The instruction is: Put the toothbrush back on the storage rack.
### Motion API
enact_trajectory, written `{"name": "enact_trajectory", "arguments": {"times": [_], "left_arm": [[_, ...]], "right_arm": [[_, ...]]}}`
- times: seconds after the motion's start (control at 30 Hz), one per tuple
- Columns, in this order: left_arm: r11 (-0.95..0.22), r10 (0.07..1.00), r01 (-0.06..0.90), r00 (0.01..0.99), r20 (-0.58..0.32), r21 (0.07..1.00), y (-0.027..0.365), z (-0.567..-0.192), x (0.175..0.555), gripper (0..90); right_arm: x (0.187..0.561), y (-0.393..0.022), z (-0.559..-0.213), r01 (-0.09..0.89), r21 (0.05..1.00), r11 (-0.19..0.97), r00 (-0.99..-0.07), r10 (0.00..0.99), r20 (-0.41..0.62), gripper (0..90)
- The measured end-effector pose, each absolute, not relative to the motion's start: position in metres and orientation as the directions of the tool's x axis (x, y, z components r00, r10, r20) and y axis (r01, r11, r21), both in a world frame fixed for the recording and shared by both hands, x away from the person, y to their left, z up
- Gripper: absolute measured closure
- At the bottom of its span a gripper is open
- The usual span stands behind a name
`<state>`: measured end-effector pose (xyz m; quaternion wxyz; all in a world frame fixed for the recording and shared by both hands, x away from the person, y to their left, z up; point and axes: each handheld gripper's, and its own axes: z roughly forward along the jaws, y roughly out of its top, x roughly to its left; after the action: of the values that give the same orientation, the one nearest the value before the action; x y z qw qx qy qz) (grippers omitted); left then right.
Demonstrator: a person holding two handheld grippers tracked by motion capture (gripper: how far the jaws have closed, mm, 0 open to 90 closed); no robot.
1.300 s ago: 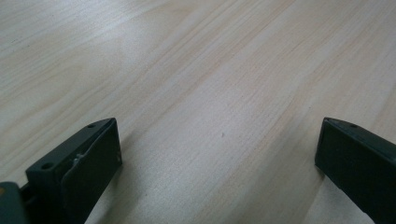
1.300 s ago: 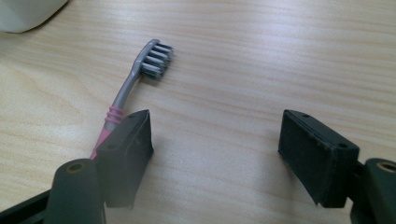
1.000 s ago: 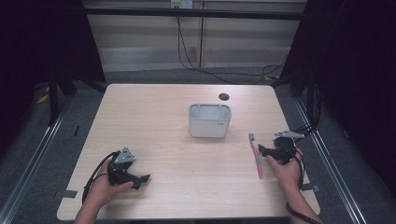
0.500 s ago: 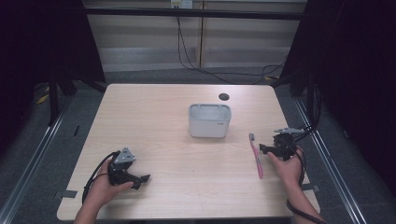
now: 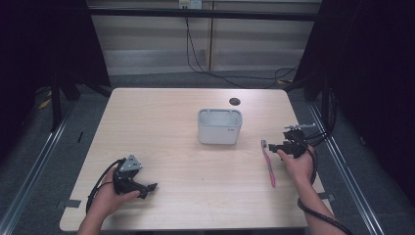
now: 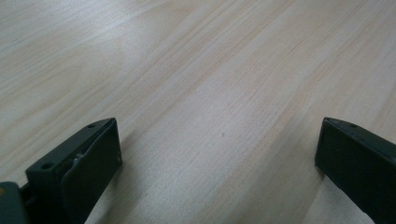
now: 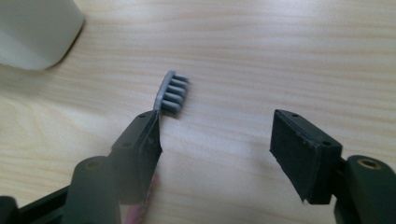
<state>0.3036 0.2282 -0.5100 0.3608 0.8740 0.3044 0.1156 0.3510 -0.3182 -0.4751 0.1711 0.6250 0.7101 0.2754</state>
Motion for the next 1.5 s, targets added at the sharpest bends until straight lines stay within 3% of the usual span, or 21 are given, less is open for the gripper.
{"name": "enact_trajectory", "arguments": {"times": [0.73,1.5], "left_arm": [[-0.561,0.612,0.445,0.791,-0.013,0.698,0.229,-0.51,0.304,0.0],[-0.561,0.61,0.445,0.792,-0.014,0.698,0.229,-0.51,0.304,0.0]], "right_arm": [[0.368,-0.301,-0.468,0.866,0.496,0.057,-0.168,0.969,0.182,47.4],[0.374,-0.284,-0.475,0.899,0.425,0.105,-0.198,0.963,0.182,66.6]]}}
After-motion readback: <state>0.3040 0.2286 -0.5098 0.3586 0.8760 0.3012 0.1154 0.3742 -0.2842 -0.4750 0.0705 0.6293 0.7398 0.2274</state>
